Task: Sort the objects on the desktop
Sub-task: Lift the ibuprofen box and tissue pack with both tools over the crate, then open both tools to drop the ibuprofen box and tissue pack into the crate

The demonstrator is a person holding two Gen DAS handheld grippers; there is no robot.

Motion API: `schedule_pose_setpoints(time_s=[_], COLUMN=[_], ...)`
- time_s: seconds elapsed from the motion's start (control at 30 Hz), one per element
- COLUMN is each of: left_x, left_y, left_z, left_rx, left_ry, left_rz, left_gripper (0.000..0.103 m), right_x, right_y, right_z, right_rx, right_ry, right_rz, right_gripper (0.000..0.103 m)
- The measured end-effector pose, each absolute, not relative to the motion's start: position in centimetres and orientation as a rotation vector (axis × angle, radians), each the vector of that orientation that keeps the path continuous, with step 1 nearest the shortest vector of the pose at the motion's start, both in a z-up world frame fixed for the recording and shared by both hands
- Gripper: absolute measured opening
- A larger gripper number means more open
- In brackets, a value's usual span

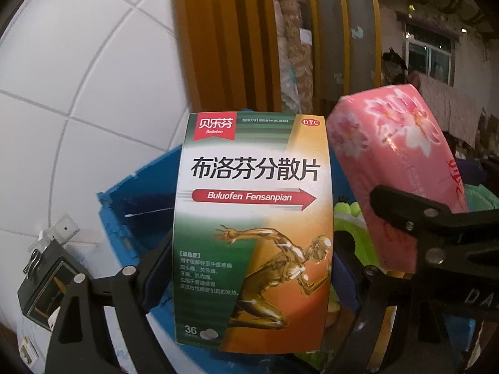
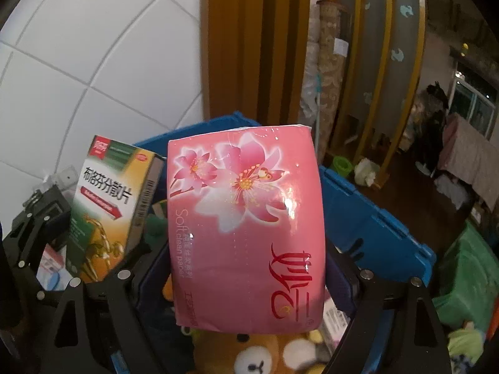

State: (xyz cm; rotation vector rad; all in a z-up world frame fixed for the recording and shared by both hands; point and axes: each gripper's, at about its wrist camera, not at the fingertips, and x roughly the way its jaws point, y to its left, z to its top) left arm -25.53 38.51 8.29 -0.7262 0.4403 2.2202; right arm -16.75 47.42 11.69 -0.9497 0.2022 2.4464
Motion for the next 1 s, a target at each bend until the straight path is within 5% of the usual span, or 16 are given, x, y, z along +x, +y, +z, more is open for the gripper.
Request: schedule_pose_setpoints(time_s=[0.53, 1.0], left_x=[-26.6, -23.7], left_y=[40.0, 35.8], left_z=[6.0, 8.0], left_rx=[-0.781, -0.723], left_ry=[0.474, 0.392], left_rz=[2.198, 2.241], left_gripper=[0.088, 0.088], right_x=[-19.8, -14.9], right_y=[50.9, 47.5], right_z=[8.1, 11.0], right_rx=[-1.025, -0.98], right_ry=[0.185, 0.178], right_rz=[2.392, 2.445], right_gripper=[0.095, 0.103])
